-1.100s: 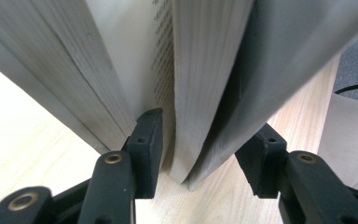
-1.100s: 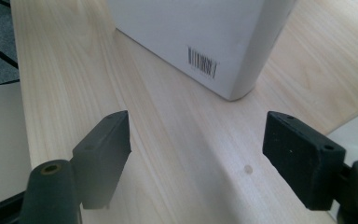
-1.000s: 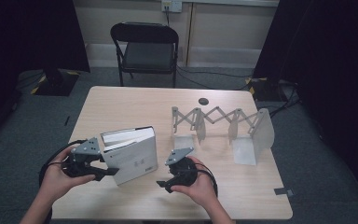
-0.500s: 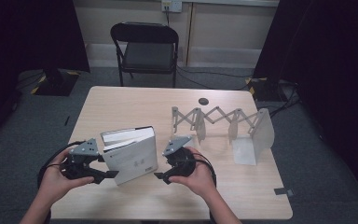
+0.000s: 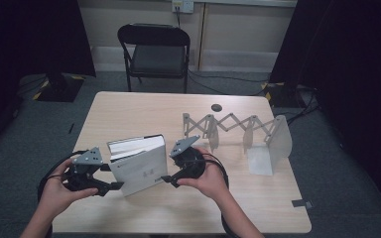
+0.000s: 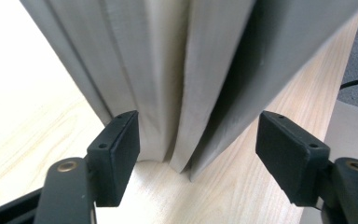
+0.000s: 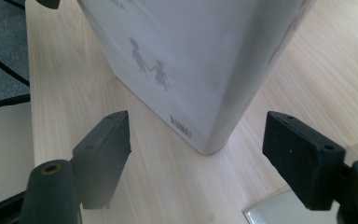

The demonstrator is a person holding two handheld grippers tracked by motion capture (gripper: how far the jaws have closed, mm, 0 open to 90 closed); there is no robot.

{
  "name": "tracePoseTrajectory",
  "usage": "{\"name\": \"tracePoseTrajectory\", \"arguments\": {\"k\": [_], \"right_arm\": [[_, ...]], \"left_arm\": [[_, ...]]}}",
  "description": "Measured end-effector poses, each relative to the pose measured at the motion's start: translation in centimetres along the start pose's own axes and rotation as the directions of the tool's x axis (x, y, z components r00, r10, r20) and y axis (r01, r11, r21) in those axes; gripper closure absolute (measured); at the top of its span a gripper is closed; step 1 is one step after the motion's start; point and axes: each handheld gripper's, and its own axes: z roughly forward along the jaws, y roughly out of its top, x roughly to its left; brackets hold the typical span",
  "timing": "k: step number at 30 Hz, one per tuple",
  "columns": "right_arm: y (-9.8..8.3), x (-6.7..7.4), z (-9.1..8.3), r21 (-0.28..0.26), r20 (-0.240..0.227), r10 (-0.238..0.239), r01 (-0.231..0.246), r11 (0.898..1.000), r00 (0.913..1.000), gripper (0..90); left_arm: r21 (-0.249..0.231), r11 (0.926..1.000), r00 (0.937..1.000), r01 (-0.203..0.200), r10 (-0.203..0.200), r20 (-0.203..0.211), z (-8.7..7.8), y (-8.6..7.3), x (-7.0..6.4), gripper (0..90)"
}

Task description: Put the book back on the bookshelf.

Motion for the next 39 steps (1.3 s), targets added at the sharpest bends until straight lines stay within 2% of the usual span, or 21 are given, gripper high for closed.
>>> {"name": "tracePoseTrajectory", "arguments": {"k": [2, 7, 15, 24, 30, 39], "right_arm": [[0.4, 0.0, 0.0, 0.01, 0.006, -0.007, 0.007, 1.0, 1.0, 23.0], [0.9, -0.3, 0.0, 0.017, -0.02, -0.013, 0.013, 1.0, 0.9997, 23.3], [1.3, 0.0, 0.1, 0.031, -0.033, -0.014, 0.015, 0.999, 0.9994, 23.2], [1.9, 0.2, -0.2, 0.016, -0.031, -0.011, 0.011, 1.0, 0.9995, 22.9], [2.6, -0.1, -0.5, 0.004, -0.019, -0.009, 0.009, 1.0, 0.9998, 22.7], [3.5, -1.0, -0.2, -0.023, -0.035, 0.016, -0.017, 1.0, 0.9993, 22.7]], "left_arm": [[0.004, 1.0, 1.0, -0.004, 0.004, -0.006, 0.0, 0.0, 0.0, 30.9], [0.0, 1.0, 1.0, -0.004, 0.004, -0.005, 0.0, 0.1, -0.1, 30.3], [-0.001, 1.0, 0.9999, 0.002, -0.002, -0.015, 0.0, -0.1, 0.0, 30.4], [0.001, 1.0, 0.9998, 0.009, -0.008, -0.017, 0.1, -0.4, 0.1, 30.6], [0.005, 0.9999, 0.9998, 0.013, -0.013, -0.016, 0.1, -0.5, 0.2, 30.7], [0.004, 0.9999, 0.9997, 0.014, -0.014, -0.019, 0.2, -0.4, 0.2, 30.8]]}}
